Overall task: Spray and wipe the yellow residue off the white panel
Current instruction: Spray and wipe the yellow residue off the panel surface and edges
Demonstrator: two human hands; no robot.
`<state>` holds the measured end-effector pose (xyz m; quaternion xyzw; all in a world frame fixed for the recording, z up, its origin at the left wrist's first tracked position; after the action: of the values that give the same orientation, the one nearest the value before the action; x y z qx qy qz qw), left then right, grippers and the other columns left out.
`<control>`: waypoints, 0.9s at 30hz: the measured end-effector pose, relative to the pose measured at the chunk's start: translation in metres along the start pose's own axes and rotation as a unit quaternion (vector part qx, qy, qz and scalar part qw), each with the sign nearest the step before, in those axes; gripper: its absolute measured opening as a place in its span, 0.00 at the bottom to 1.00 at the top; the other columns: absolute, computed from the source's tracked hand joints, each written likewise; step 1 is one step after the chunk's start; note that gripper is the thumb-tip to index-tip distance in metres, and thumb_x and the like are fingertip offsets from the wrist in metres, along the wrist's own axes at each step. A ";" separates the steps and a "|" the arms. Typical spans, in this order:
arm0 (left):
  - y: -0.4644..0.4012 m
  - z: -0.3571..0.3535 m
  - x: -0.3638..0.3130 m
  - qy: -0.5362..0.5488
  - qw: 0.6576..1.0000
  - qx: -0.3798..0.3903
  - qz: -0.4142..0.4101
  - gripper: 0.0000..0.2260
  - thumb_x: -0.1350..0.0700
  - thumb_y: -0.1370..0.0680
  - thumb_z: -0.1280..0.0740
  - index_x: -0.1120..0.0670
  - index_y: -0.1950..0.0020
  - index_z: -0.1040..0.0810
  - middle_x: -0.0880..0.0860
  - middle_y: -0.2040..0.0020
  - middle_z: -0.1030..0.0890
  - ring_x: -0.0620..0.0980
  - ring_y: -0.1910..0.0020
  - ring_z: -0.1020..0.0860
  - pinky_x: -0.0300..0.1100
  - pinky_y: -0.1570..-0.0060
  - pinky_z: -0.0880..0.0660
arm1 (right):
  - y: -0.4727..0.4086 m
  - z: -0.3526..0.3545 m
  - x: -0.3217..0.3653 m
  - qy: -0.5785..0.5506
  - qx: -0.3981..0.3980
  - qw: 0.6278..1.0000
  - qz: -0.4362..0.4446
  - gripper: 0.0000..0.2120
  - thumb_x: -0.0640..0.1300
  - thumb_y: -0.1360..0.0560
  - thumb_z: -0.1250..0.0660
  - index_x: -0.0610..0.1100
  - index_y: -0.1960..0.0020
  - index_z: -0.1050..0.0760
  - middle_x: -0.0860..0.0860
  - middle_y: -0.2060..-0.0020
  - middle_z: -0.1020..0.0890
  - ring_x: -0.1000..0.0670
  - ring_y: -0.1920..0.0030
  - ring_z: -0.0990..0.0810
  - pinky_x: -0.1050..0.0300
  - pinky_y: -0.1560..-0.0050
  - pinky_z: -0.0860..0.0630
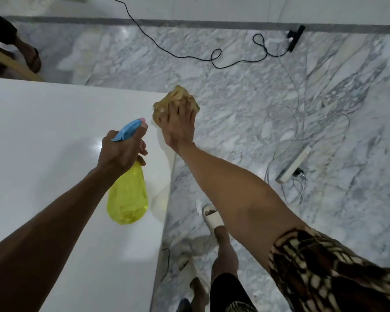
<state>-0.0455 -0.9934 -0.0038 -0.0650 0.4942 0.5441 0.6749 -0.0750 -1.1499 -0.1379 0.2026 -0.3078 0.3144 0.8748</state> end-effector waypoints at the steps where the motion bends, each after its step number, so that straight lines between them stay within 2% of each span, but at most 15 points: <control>1: -0.002 0.002 0.003 0.001 1.000 -0.002 0.003 0.12 0.42 0.18 0.30 0.50 0.53 0.18 0.61 0.62 0.19 0.58 0.62 0.17 0.46 0.70 0.18 | -0.001 0.005 0.003 -0.007 -0.037 0.999 -0.002 0.23 0.51 0.17 0.46 0.41 0.26 0.36 0.37 0.22 0.43 0.37 0.22 0.48 0.44 0.22 0.56; 3: -0.005 0.004 0.008 0.002 1.000 -0.008 0.009 0.11 0.42 0.18 0.30 0.48 0.54 0.19 0.60 0.63 0.19 0.58 0.61 0.17 0.47 0.69 0.18 | -0.008 0.007 0.009 -0.024 -0.064 0.998 -0.017 0.27 0.50 0.18 0.43 0.40 0.23 0.41 0.38 0.22 0.44 0.38 0.21 0.49 0.42 0.22 0.55; 5: -0.009 0.004 0.014 0.000 1.000 -0.013 0.016 0.09 0.43 0.18 0.30 0.46 0.54 0.20 0.60 0.63 0.19 0.58 0.61 0.17 0.46 0.70 0.18 | -0.016 -0.001 0.010 0.013 -0.047 0.998 -0.041 0.34 0.58 0.20 0.42 0.43 0.21 0.45 0.38 0.21 0.49 0.37 0.21 0.53 0.41 0.21 0.57; 7: -0.011 0.003 0.016 -0.005 1.000 -0.013 0.019 0.08 0.44 0.18 0.30 0.45 0.54 0.19 0.60 0.62 0.19 0.58 0.61 0.17 0.43 0.74 0.18 | -0.019 -0.009 0.009 0.071 -0.031 0.996 -0.037 0.38 0.65 0.23 0.41 0.45 0.21 0.44 0.37 0.21 0.50 0.36 0.21 0.55 0.40 0.22 0.56; 11: -0.015 0.002 0.021 -0.009 1.000 -0.009 0.022 0.08 0.44 0.17 0.30 0.46 0.53 0.19 0.62 0.61 0.19 0.57 0.61 0.17 0.43 0.73 0.18 | -0.019 -0.014 0.008 0.133 -0.053 0.990 0.008 0.30 0.60 0.19 0.46 0.45 0.22 0.39 0.35 0.22 0.48 0.33 0.22 0.52 0.38 0.23 0.51; 15: -0.015 -0.007 0.022 -0.017 1.000 0.002 0.022 0.10 0.44 0.18 0.30 0.46 0.55 0.20 0.61 0.62 0.18 0.57 0.62 0.17 0.47 0.69 0.17 | -0.020 -0.014 0.008 0.154 -0.055 0.986 0.023 0.27 0.58 0.17 0.49 0.45 0.23 0.38 0.34 0.22 0.47 0.32 0.22 0.51 0.39 0.23 0.53; 19: -0.012 -0.014 0.022 -0.027 0.999 0.008 0.019 0.11 0.43 0.17 0.31 0.47 0.56 0.21 0.61 0.61 0.18 0.56 0.64 0.17 0.47 0.70 0.17 | -0.014 -0.015 0.011 0.170 -0.055 0.983 0.042 0.26 0.56 0.16 0.50 0.44 0.23 0.37 0.35 0.22 0.45 0.32 0.22 0.51 0.39 0.22 0.56; 23: -0.010 -0.021 0.023 -0.023 0.999 0.014 0.024 0.18 0.43 0.18 0.30 0.59 0.51 0.18 0.63 0.61 0.18 0.58 0.63 0.17 0.48 0.68 0.18 | -0.005 -0.014 0.013 0.168 -0.067 0.982 0.058 0.24 0.55 0.16 0.49 0.45 0.26 0.32 0.38 0.23 0.41 0.34 0.21 0.50 0.42 0.22 0.54; 25: -0.008 -0.022 0.022 -0.025 0.999 0.015 0.021 0.19 0.44 0.18 0.30 0.61 0.51 0.18 0.64 0.60 0.18 0.58 0.63 0.17 0.48 0.69 0.18 | 0.003 -0.015 0.014 0.155 -0.086 0.982 0.070 0.23 0.55 0.17 0.47 0.44 0.28 0.29 0.37 0.24 0.38 0.34 0.22 0.47 0.42 0.22 0.51; 27: -0.006 -0.020 0.022 -0.027 0.999 0.015 0.016 0.21 0.43 0.18 0.30 0.63 0.52 0.19 0.64 0.60 0.18 0.59 0.62 0.17 0.48 0.68 0.18 | 0.010 -0.020 0.014 0.160 -0.086 0.981 0.072 0.24 0.55 0.17 0.47 0.44 0.27 0.30 0.37 0.24 0.38 0.34 0.22 0.47 0.42 0.22 0.52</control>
<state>-0.0548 -0.9935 -0.0333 -0.0316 0.4849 0.5490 0.6801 -0.0650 -1.1257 -0.1411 0.0511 -0.2031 0.3778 0.9019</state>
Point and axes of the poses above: each hand's wrist, its own y-axis away from the middle knuckle, its own z-axis out of the back of the hand, x = y × z, the point moved 8 cm from there along -y, towards the middle knuckle
